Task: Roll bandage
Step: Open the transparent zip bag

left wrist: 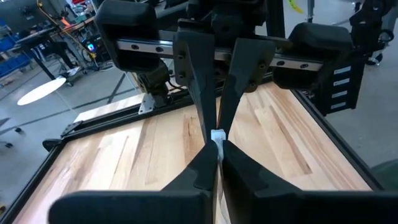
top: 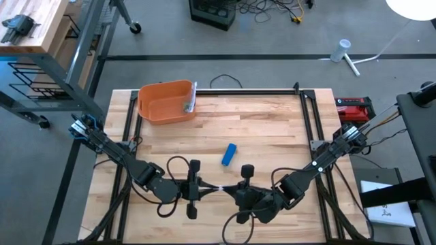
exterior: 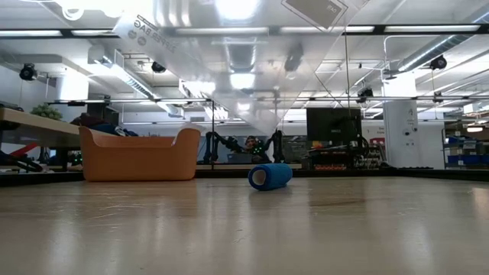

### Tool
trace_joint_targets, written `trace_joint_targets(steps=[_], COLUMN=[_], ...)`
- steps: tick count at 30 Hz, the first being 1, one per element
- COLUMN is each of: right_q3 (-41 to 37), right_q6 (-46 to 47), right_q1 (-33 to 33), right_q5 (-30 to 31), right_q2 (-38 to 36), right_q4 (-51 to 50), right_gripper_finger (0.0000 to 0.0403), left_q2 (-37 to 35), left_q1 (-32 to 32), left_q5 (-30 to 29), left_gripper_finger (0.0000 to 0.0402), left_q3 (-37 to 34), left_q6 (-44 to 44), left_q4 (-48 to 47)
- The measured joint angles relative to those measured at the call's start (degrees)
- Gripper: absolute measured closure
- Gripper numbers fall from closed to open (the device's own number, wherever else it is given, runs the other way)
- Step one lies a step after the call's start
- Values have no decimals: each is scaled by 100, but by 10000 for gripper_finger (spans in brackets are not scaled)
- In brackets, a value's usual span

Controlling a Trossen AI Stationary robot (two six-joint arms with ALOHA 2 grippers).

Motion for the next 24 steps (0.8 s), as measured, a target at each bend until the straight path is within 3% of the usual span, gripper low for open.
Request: trace_joint_targets(steps=[24], right_q3=[11], right_q6=[-2], right_q1=[0], right_q5=[-14], right_q2=[2], right_q4=[-29], right_gripper_finger=[400], left_q2=[0], left_q1=[-39], left_q5=[0], left_gripper_finger=[395], left_q3=[2], left_q6=[83], left_q4=[-149])
